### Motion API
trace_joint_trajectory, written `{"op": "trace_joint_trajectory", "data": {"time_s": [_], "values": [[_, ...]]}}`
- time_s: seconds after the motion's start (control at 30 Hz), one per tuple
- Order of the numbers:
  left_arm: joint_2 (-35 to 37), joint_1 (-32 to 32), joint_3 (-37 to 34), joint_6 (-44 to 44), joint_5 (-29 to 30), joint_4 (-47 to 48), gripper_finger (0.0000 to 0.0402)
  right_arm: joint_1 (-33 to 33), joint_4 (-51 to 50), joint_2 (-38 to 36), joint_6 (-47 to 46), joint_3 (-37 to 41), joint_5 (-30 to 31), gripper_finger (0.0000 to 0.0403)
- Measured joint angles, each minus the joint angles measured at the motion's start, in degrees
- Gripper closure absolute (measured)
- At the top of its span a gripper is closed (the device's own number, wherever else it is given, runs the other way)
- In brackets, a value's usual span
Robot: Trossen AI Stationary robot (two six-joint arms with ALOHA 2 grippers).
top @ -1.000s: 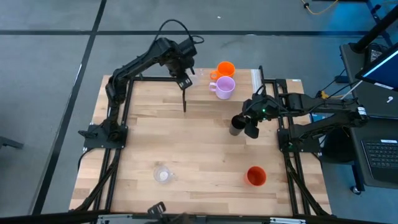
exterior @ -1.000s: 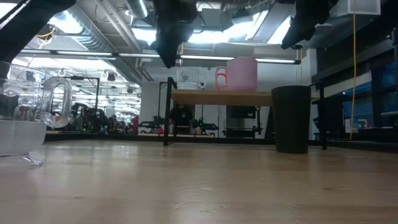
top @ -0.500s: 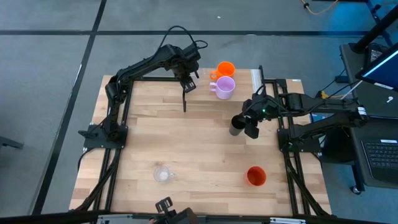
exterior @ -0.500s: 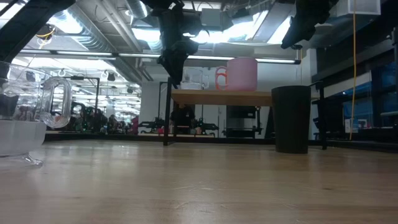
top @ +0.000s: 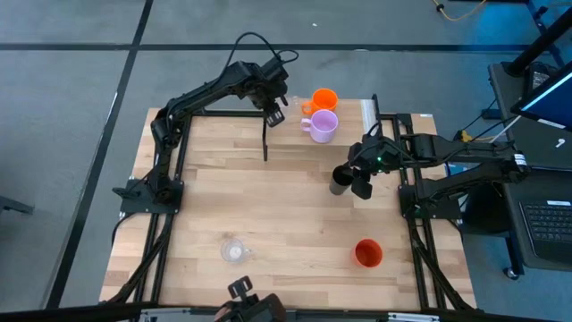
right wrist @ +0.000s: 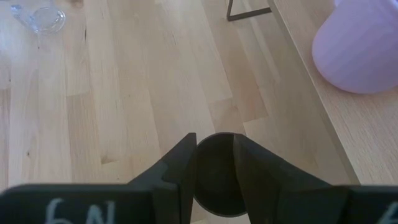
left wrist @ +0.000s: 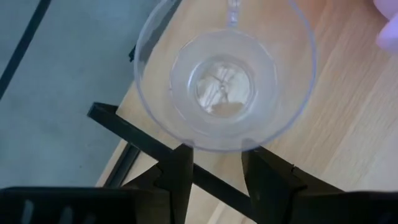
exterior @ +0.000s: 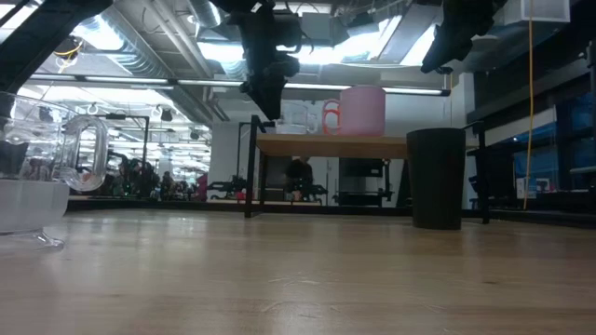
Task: Stack small to large cups/mugs on shelf
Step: Put the top transparent mug on the shelf, then align the transparent mug with the other transparent mug on the shelf
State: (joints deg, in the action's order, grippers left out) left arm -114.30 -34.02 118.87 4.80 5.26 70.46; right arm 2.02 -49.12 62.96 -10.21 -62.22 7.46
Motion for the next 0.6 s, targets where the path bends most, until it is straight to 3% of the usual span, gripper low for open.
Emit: {"op": "trace_joint_trajectory", "data": {"time_s": [0.33, 0.6], "values": [[0.0, 0.0, 0.0, 0.37, 3.25, -1.15, 0.0271, -0.02, 0.0, 0.0, -0.01, 0.0, 0.0, 0.0295], [3.85, 1.5, 1.3, -4.65, 2.98, 17.92, 0.0271, -0.02, -0.01, 0.0, -0.04, 0.0, -0.08, 0.0295]]}}
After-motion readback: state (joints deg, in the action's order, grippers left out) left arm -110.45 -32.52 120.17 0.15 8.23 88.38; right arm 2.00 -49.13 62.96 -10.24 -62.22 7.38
